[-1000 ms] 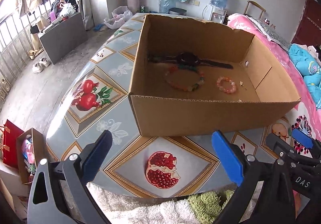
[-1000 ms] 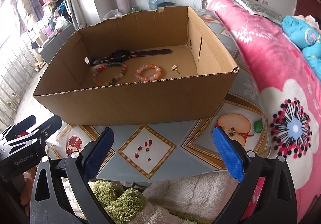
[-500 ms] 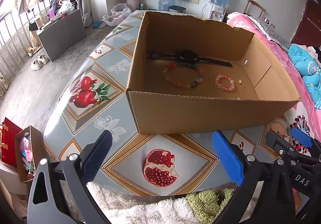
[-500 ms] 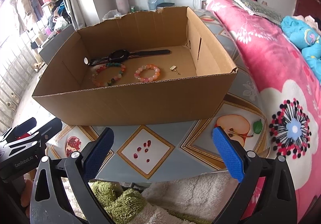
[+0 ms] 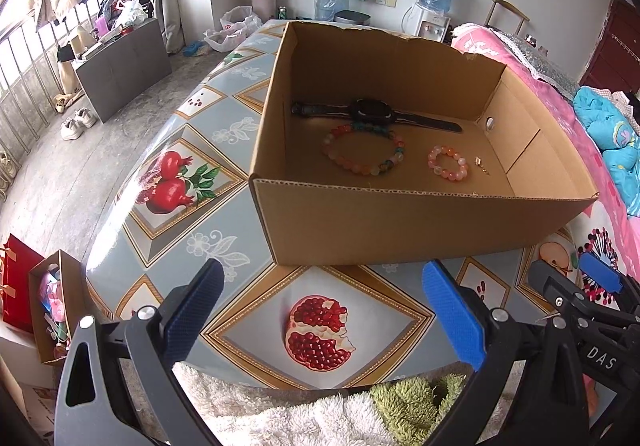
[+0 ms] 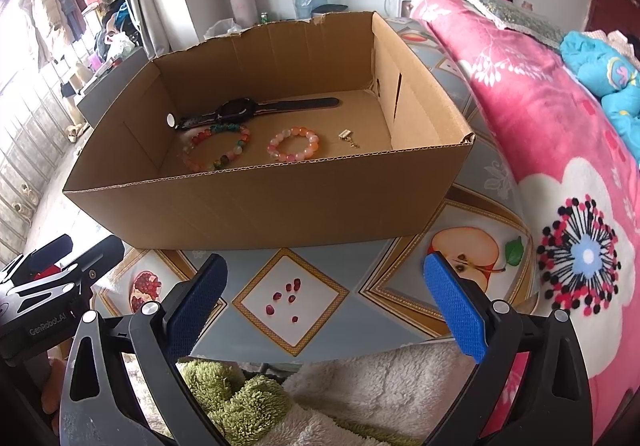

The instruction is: Organize jewelry

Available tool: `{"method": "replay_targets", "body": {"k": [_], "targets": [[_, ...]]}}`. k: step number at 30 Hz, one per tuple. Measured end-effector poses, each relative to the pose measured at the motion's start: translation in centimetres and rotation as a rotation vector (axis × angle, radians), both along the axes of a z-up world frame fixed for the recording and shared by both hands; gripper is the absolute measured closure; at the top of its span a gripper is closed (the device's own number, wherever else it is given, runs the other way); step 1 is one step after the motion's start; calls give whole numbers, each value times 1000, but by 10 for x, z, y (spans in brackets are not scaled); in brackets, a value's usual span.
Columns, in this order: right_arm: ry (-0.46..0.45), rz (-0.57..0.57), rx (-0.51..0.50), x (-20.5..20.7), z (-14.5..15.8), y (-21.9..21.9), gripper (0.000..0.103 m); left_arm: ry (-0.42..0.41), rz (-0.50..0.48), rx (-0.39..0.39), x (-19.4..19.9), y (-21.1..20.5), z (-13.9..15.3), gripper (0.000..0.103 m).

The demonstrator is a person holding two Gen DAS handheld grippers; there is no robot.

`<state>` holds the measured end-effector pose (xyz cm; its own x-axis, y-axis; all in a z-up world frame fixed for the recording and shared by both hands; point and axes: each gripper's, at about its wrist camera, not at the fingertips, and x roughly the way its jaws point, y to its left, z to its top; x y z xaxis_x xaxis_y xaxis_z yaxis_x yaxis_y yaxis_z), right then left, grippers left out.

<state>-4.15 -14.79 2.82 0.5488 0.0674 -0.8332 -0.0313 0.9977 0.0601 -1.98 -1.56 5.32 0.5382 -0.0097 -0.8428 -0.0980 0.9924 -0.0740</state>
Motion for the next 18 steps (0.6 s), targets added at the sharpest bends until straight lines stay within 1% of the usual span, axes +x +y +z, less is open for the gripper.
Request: {"method": "replay_targets", "body": {"k": [18], "targets": [[9, -3, -2, 1, -1, 0, 8, 11, -6, -7, 1, -2, -2, 6]]}}
